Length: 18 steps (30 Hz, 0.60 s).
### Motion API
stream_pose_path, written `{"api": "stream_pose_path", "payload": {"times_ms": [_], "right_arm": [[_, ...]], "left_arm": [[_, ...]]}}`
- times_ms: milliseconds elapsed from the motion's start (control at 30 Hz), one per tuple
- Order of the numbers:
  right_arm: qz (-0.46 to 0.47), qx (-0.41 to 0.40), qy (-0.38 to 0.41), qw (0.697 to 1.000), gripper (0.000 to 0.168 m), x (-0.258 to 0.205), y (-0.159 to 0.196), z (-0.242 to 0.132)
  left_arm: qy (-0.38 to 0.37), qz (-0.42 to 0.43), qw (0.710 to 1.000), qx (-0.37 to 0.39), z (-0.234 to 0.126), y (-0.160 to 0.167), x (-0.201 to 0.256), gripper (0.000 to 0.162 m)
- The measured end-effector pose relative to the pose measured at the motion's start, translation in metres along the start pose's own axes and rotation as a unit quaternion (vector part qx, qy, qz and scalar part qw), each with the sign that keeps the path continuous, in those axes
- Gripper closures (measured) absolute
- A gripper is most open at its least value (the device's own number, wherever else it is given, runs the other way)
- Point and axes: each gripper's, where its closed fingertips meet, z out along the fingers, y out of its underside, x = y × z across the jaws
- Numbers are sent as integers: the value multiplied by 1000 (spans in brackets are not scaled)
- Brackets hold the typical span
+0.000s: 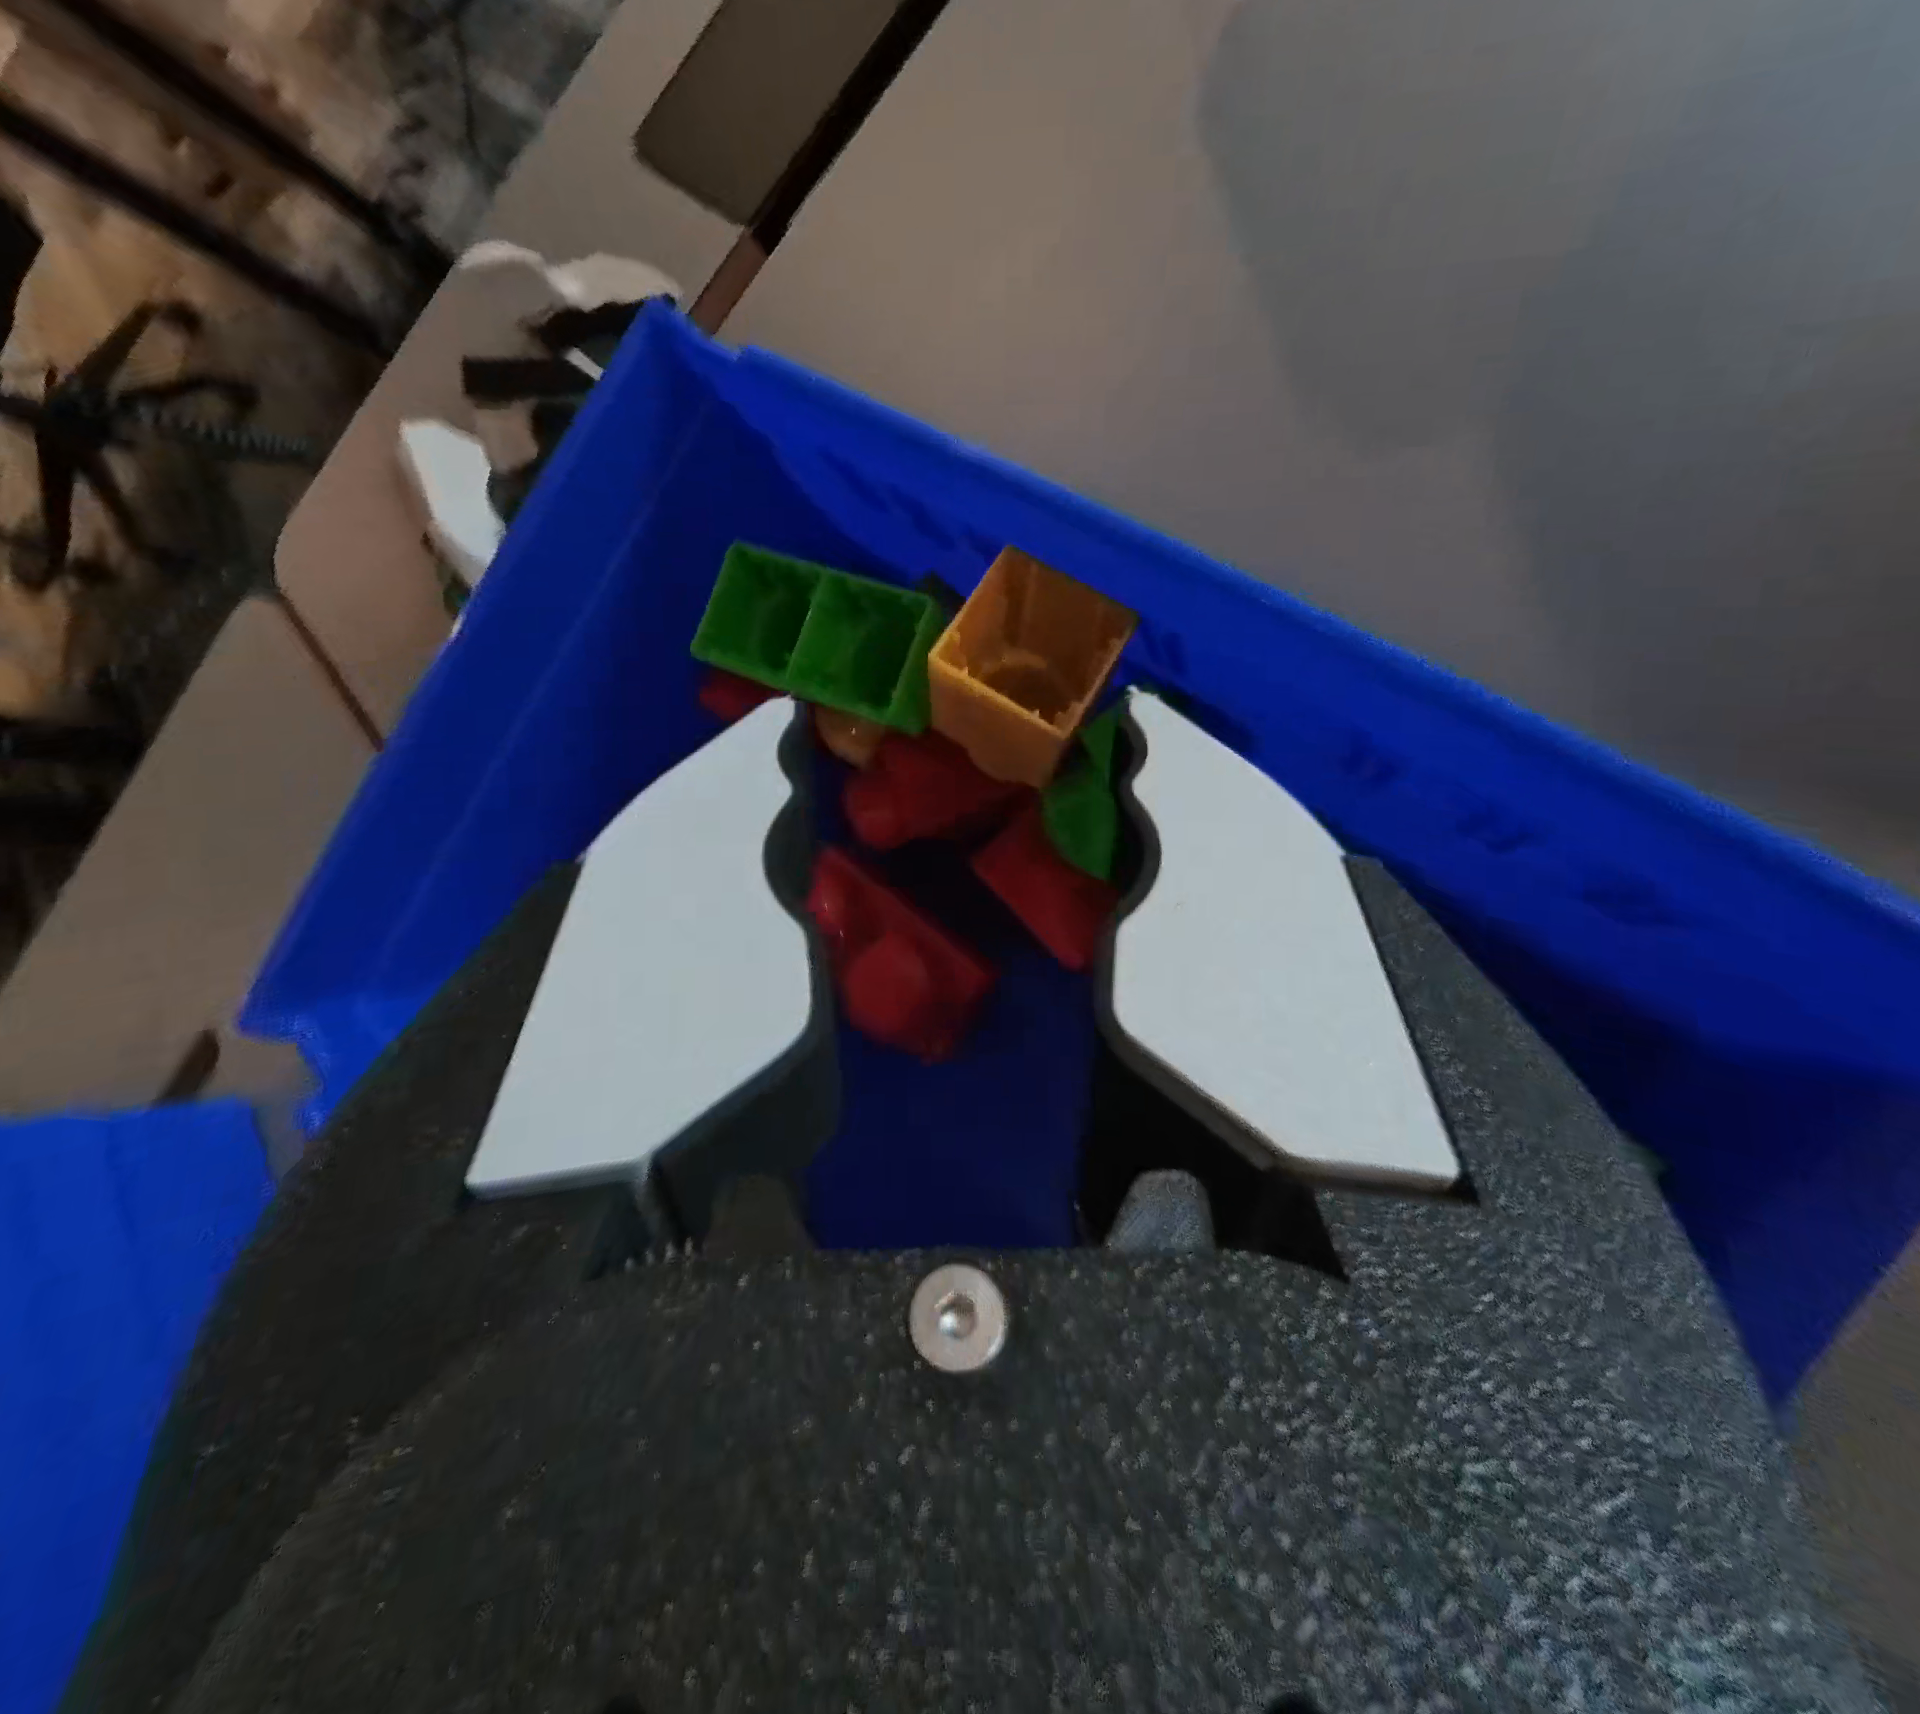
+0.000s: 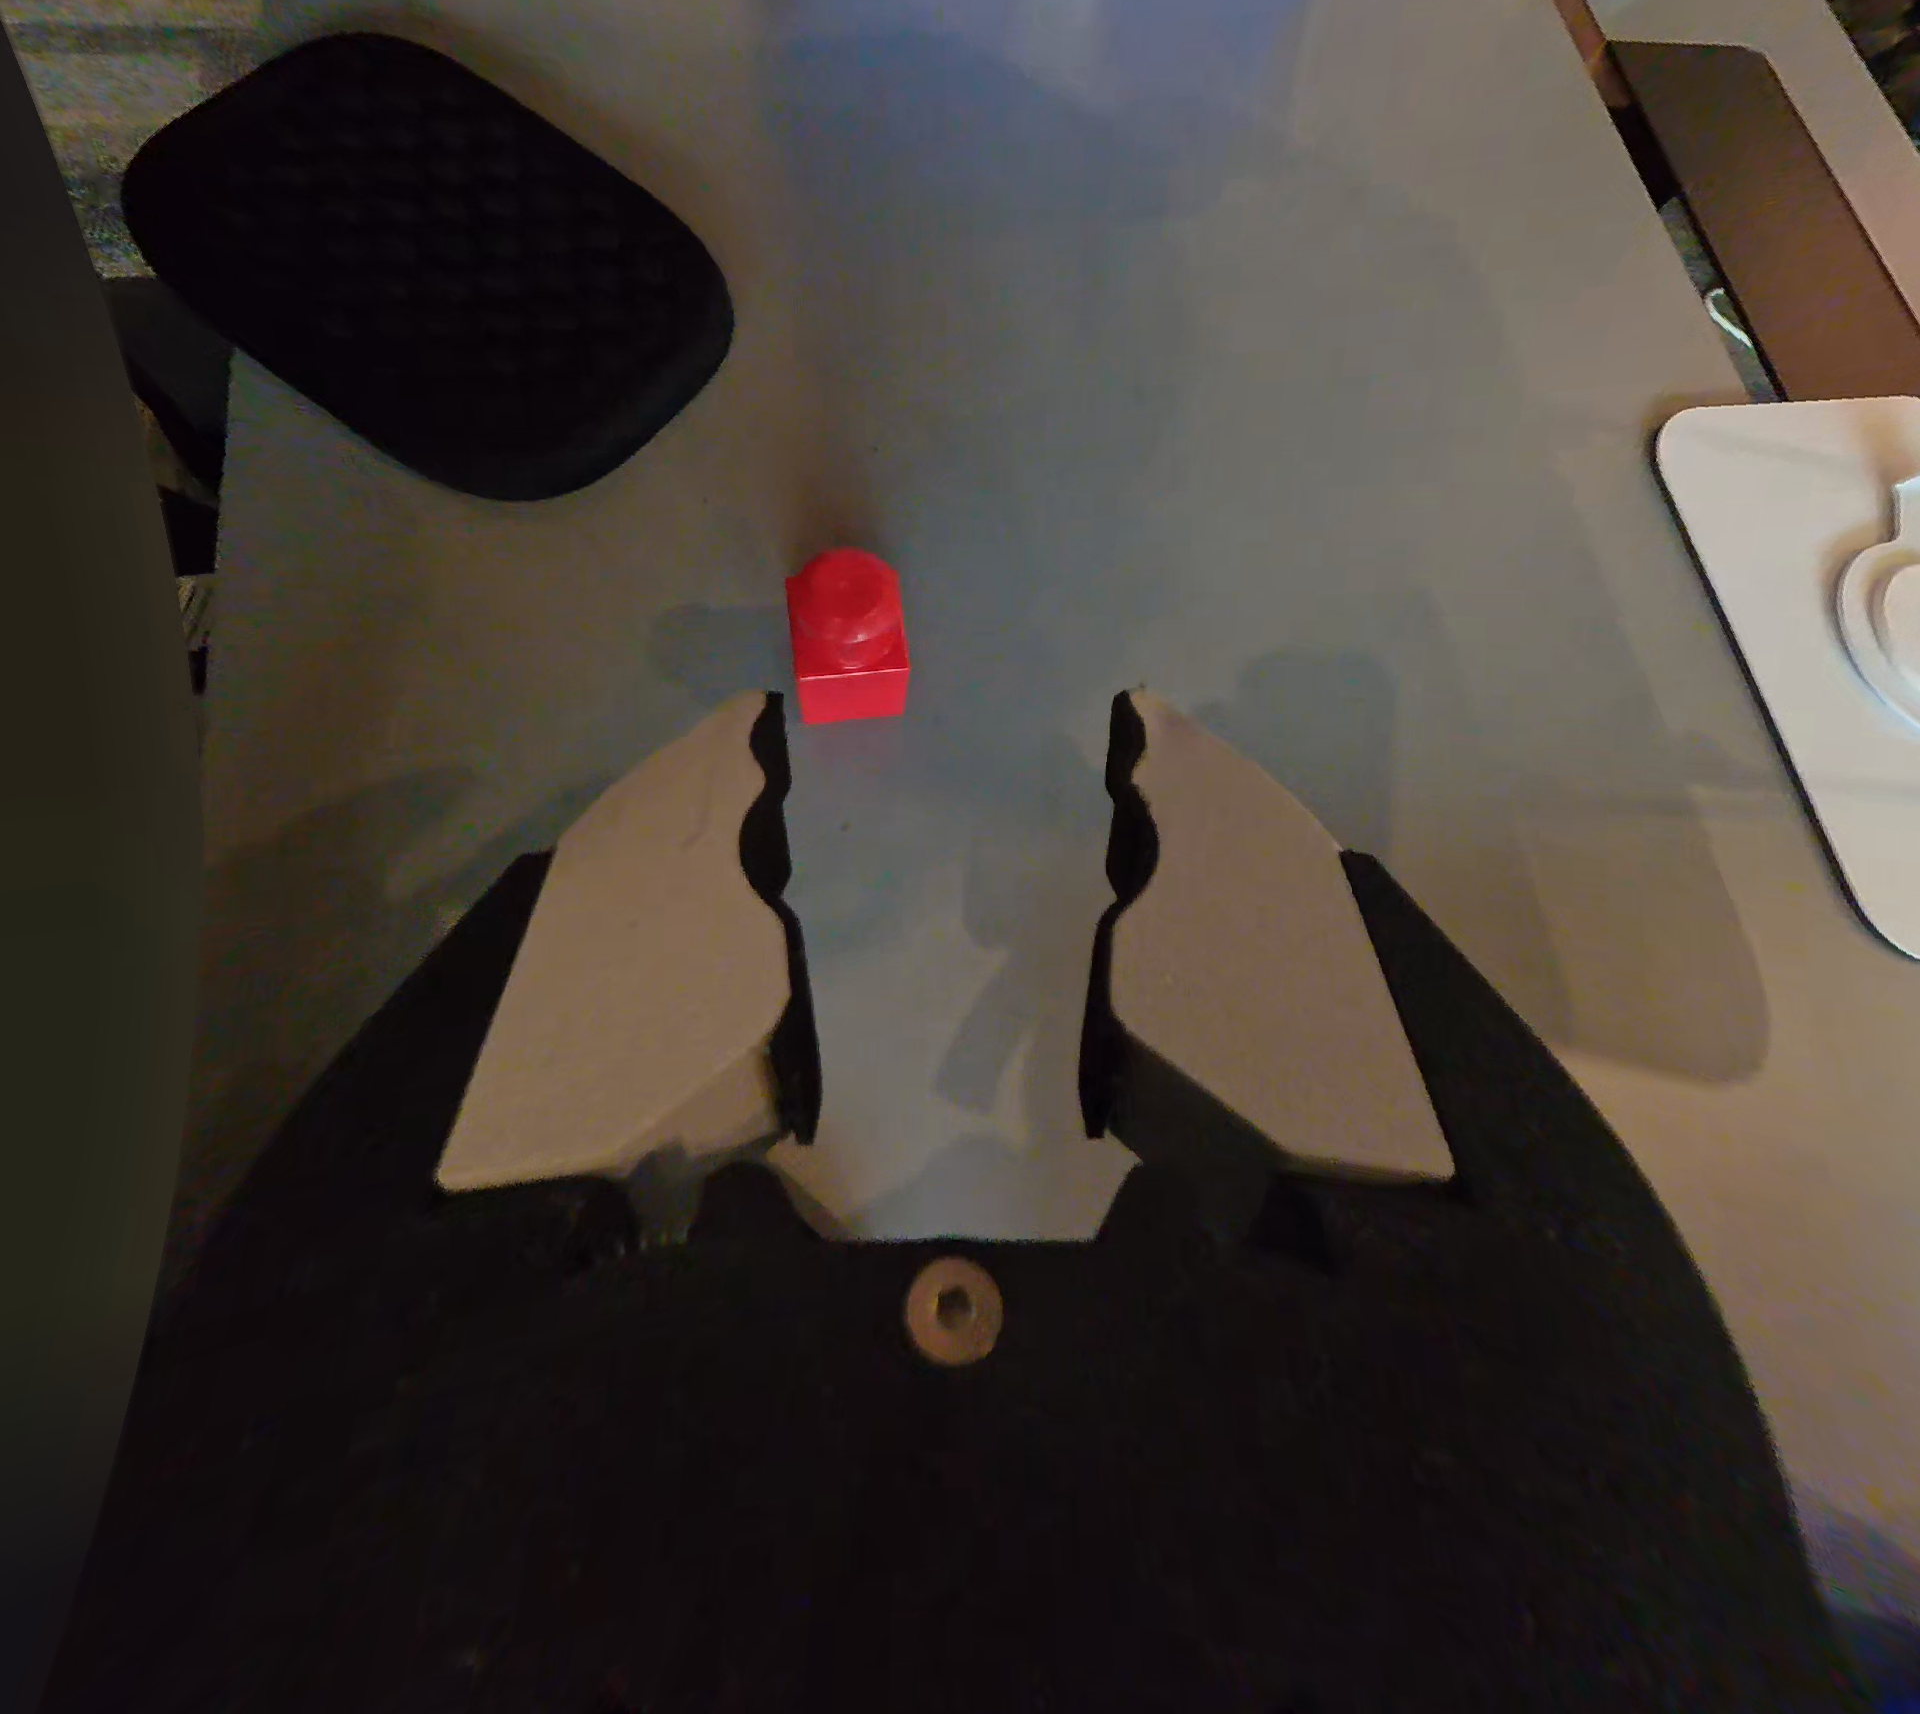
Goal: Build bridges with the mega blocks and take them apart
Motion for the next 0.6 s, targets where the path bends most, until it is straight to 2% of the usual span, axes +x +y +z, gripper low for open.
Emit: {"api": "stream_pose_path", "payload": {"times_ms": [333,467,500,600], "right_arm": [[9,2,11,1000,110,7,4,-2],[11,1,9,1000,111,7,5,0],[10,-1,9,1000,111,7,5,1],[10,-3,7,1000,111,6,5,3]], "left_arm": [[134,71,988,21,17,-1,14,114],[149,83,985,22,24,4,17,120],[140,83,986,27,26,3,15,126],[130,79,988,33,23,6,10,127]]}}
